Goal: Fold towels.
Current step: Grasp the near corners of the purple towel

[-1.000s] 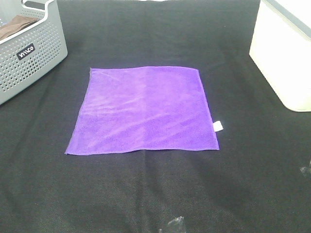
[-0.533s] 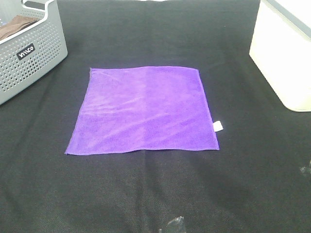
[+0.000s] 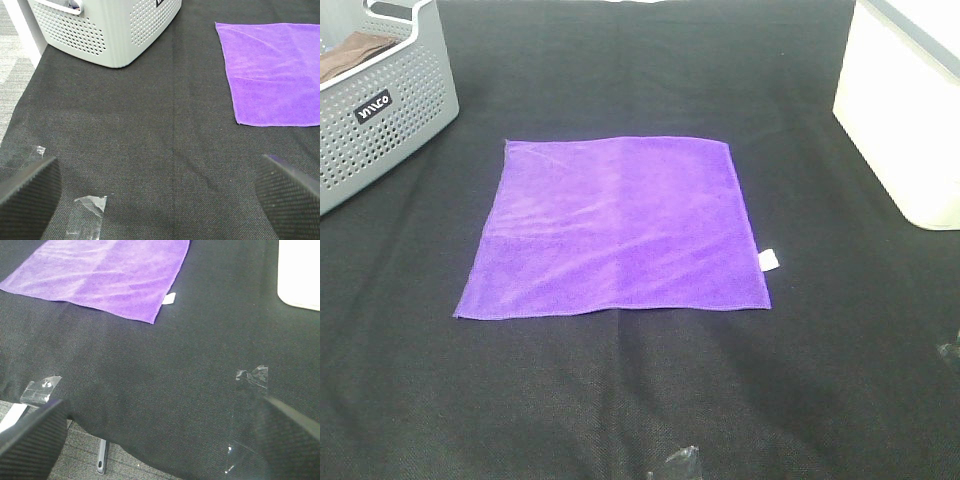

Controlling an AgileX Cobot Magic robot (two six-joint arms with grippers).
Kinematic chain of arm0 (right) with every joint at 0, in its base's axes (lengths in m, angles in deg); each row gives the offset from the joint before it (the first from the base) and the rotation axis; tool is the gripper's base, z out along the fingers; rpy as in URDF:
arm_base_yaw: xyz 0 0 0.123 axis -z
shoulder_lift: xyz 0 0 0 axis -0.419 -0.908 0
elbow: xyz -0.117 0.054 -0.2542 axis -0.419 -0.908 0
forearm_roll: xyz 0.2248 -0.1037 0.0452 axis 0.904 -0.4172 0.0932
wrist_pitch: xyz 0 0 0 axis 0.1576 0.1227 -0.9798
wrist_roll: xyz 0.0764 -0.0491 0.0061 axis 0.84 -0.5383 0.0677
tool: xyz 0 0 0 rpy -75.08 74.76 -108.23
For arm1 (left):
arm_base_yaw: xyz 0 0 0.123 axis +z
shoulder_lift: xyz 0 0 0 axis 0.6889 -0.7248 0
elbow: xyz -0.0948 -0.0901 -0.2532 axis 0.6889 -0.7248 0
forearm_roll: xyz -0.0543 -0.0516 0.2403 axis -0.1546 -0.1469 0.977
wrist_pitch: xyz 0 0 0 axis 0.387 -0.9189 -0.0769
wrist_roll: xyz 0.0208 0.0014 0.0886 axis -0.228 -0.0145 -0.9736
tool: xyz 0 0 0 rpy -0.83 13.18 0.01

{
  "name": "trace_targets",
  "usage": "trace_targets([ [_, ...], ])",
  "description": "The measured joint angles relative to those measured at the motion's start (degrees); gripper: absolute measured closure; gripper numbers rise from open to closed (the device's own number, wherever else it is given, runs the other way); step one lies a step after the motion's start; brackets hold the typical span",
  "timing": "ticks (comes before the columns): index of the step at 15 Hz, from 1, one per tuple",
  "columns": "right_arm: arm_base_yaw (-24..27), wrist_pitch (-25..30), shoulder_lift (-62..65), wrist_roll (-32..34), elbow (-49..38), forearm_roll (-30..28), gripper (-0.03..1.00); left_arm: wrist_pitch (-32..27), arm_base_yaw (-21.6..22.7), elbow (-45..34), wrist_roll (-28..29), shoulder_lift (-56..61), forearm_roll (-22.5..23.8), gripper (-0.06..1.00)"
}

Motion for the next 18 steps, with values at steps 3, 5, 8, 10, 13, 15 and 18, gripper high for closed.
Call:
trace_targets([
  [3,0.0,0.0,0.0,0.0,0.0,0.0,0.00,0.0,0.0,0.0,0.0,0.0,0.0,-0.04],
  [5,0.0,0.0,0.0,0.0,0.0,0.0,0.00,0.0,0.0,0.0,0.0,0.0,0.0,-0.04],
  [8,0.0,0.0,0.0,0.0,0.0,0.0,0.00,0.0,0.0,0.0,0.0,0.0,0.0,-0.04],
  [10,0.0,0.0,0.0,0.0,0.0,0.0,0.00,0.0,0.0,0.0,0.0,0.0,0.0,-0.04],
  [13,0.0,0.0,0.0,0.0,0.0,0.0,0.00,0.0,0.0,0.0,0.0,0.0,0.0,-0.04],
  [15,0.0,0.0,0.0,0.0,0.0,0.0,0.00,0.0,0.0,0.0,0.0,0.0,0.0,-0.04],
  [18,0.0,0.9,-2.2,0.7,1.2,0.0,0.00,-0.6,0.0,0.5,0.0,-1.3,-0.1,-0.04],
])
